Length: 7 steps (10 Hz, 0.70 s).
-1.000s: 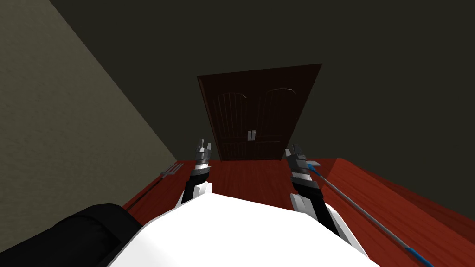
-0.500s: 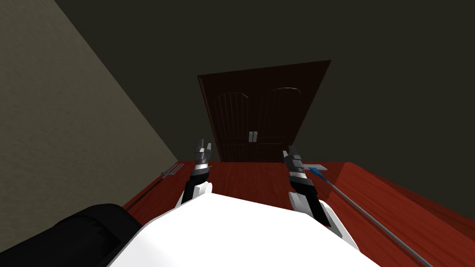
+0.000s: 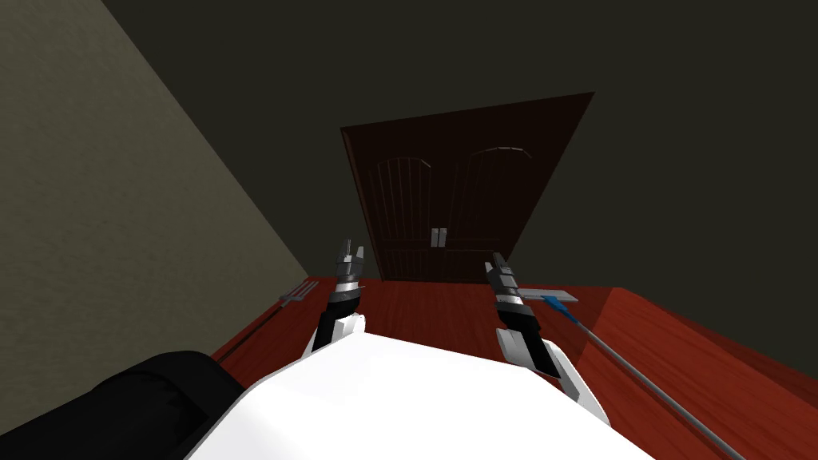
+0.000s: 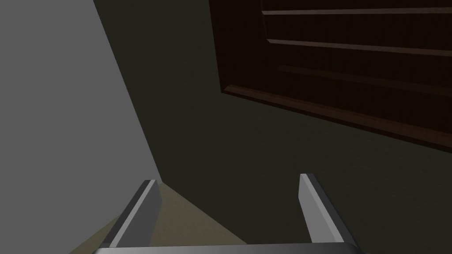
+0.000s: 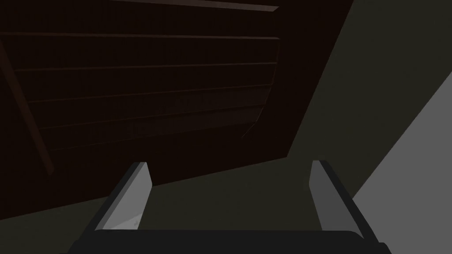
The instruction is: Pull the door open
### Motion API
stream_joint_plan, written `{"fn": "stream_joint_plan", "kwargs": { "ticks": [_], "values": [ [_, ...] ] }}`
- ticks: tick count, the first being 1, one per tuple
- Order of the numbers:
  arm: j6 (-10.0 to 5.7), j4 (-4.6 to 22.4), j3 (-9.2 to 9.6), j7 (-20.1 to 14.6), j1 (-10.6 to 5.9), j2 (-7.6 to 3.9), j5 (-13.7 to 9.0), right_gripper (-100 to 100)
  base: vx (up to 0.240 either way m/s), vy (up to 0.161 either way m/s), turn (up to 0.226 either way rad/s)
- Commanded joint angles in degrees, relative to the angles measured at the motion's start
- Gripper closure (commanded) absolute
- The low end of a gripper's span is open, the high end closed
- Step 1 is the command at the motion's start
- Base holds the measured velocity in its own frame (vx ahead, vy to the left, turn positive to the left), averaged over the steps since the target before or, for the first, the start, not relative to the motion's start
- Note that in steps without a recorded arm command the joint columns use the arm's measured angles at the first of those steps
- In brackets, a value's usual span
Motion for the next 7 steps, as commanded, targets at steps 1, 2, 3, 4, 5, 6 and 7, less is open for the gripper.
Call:
{"fn": "stream_joint_plan", "kwargs": {
  "ticks": [1, 2, 3, 4, 5, 6, 7],
  "values": [
    [0.07, 1.95, -0.19, -0.65, -0.66, -0.13, 0.47, -100, 0.099, -0.013, 0.058],
    [0.25, 3.15, -0.38, -1.09, -1.21, -0.30, 0.72, -100, 0.103, -0.019, 0.058],
    [0.44, 4.38, -0.57, -1.54, -1.78, -0.46, 0.97, -100, 0.097, -0.002, 0.054],
    [0.62, 5.60, -0.77, -1.98, -2.35, -0.61, 1.22, -100, 0.092, 0.006, 0.061],
    [0.81, 6.83, -0.96, -2.43, -2.91, -0.77, 1.48, -100, 0.110, -0.007, 0.058],
    [0.99, 8.05, -1.16, -2.88, -3.48, -0.93, 1.73, -100, 0.107, -0.001, 0.061],
    [1.18, 9.28, -1.35, -3.32, -4.05, -1.06, 1.98, -100, 0.093, -0.002, 0.065]
  ]
}}
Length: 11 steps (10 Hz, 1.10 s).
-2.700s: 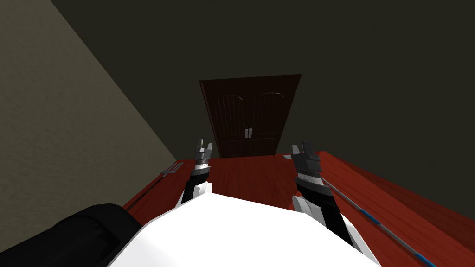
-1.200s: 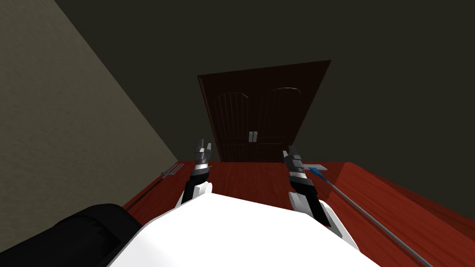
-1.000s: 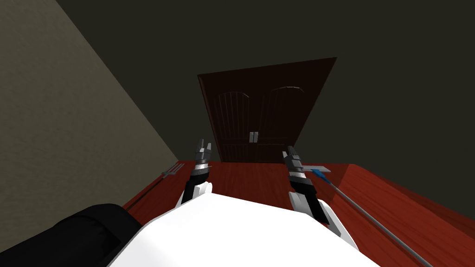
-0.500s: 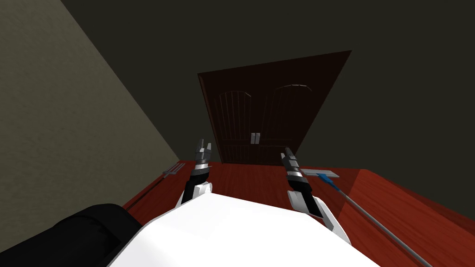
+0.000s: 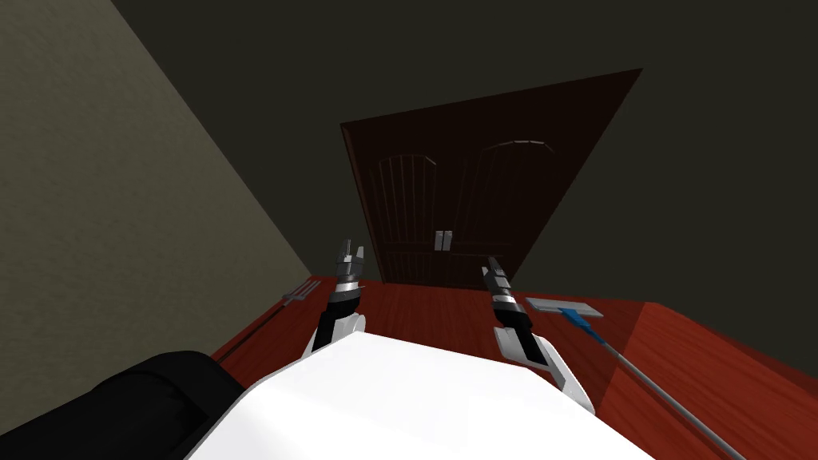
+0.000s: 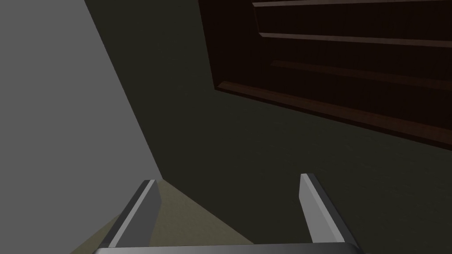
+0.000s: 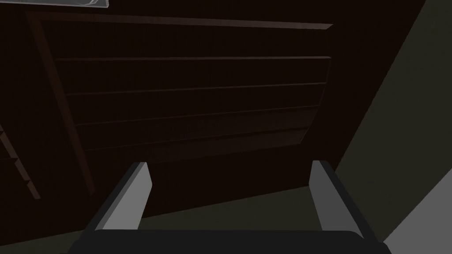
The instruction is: Pull the door open
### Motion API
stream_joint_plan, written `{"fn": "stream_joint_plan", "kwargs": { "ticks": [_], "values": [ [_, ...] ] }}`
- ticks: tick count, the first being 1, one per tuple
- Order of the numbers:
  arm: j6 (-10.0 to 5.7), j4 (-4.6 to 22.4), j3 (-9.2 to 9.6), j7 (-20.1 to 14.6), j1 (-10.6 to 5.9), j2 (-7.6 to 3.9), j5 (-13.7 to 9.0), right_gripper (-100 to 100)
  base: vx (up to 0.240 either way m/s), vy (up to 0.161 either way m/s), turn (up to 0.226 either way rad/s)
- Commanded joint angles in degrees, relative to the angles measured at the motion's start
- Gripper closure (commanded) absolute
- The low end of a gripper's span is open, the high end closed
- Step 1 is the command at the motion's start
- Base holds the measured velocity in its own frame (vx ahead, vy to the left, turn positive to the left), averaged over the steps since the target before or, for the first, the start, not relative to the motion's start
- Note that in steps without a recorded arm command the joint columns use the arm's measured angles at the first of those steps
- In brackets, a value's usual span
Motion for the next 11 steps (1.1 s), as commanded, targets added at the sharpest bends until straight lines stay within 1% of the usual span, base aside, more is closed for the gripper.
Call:
{"fn": "stream_joint_plan", "kwargs": {
  "ticks": [1, 11],
  "values": [
    [0.54, 1.95, -0.37, -0.85, -1.05, -0.37, 0.38, -100, 0.091, -0.019, 0.053],
    [2.31, 13.66, -2.20, -5.13, -6.52, -1.44, 2.80, -100, 0.098, -0.012, 0.058]
  ]
}}
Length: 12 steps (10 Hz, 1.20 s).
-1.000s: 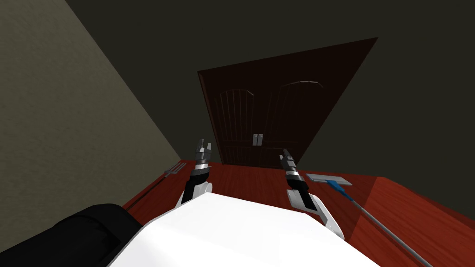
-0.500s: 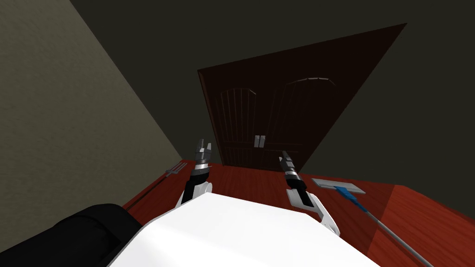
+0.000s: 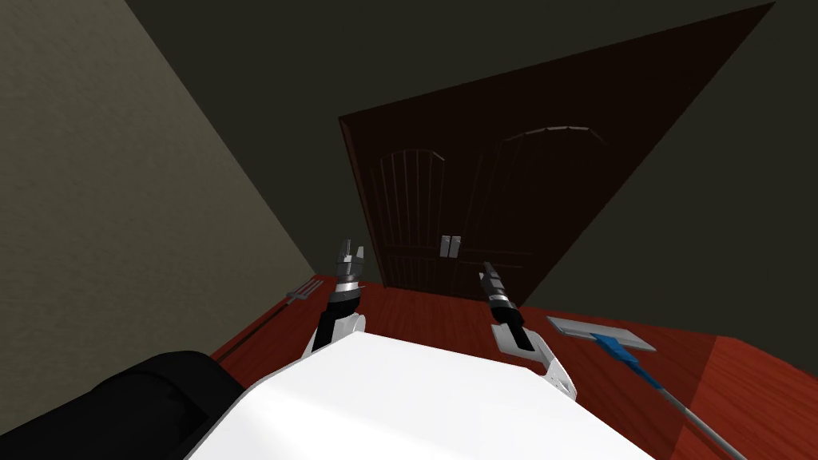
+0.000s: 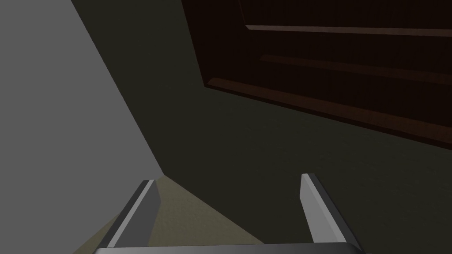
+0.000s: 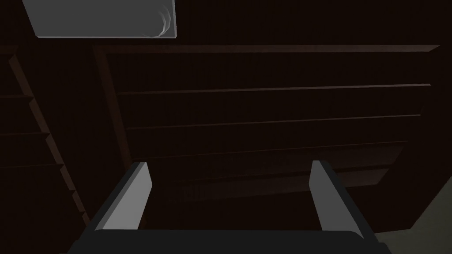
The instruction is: Pull the door open
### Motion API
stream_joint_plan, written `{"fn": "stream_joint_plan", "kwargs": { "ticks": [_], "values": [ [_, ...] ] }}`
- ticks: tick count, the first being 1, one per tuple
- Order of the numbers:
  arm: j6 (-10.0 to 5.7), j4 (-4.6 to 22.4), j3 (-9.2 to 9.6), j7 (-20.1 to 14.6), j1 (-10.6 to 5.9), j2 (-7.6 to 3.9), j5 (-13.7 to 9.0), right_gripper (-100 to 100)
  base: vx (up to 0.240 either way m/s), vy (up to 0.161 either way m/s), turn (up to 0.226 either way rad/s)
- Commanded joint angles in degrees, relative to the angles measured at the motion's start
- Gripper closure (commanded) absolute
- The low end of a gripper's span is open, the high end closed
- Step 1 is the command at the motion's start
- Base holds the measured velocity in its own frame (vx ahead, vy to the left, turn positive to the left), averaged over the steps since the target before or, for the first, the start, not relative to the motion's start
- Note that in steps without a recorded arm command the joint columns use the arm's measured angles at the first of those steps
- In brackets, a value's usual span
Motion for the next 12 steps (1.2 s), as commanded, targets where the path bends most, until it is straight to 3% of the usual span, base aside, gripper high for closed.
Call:
{"fn": "stream_joint_plan", "kwargs": {
  "ticks": [1, 12],
  "values": [
    [0.18, 1.99, -0.33, -0.72, -0.91, -0.20, 0.35, -100, 0.098, 0.000, 0.069],
    [2.04, 14.41, -2.18, -5.27, -6.91, -0.86, 2.94, -100, 0.130, -0.021, 0.058]
  ]
}}
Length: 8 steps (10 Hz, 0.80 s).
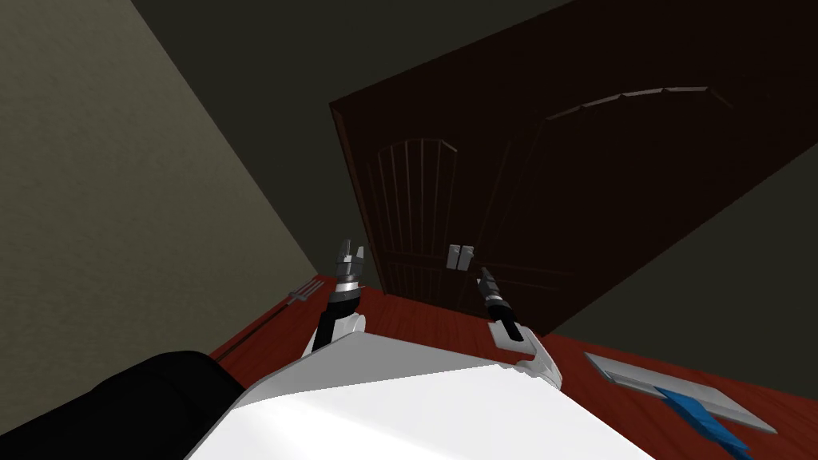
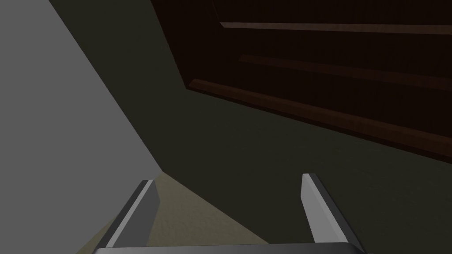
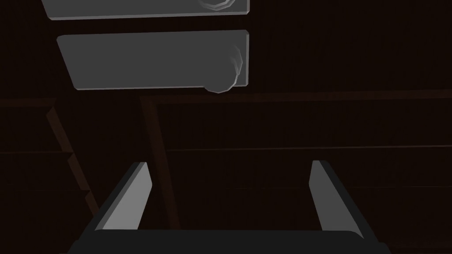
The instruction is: Pull the door open
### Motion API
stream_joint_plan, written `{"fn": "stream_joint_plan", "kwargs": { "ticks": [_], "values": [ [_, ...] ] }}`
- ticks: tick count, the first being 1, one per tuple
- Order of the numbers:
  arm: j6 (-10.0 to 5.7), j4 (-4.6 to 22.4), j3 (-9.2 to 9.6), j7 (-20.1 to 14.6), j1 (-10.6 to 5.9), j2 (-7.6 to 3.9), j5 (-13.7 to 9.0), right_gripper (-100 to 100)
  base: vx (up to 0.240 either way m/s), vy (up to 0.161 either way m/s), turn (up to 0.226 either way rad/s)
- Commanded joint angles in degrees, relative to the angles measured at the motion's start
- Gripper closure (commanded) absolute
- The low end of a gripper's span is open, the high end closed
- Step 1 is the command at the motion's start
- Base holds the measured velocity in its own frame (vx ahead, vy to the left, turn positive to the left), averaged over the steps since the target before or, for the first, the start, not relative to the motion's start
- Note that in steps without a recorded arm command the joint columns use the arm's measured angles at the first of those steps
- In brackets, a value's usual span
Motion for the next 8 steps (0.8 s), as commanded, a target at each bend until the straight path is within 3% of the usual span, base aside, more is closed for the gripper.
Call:
{"fn": "stream_joint_plan", "kwargs": {
  "ticks": [1, 2, 3, 7, 8],
  "values": [
    [0.03, 1.71, -0.26, -0.47, -0.86, -0.03, 0.28, -100, 0.145, -0.028, 0.042],
    [0.07, 1.10, -0.18, -0.25, -0.63, 0.04, 0.19, -100, 0.064, -0.019, 0.012],
    [0.15, 2.10, -1.93, -0.38, 0.31, -1.31, -0.24, -100, 0.003, -0.031, -0.105],
    [0.06, 4.68, -6.30, -0.69, 2.22, -4.89, -1.59, -100, 0.033, -0.059, -0.082],
    [-0.02, 5.03, -6.70, -0.75, 2.27, -5.26, -1.77, -100, 0.138, -0.067, -0.001]
  ]
}}
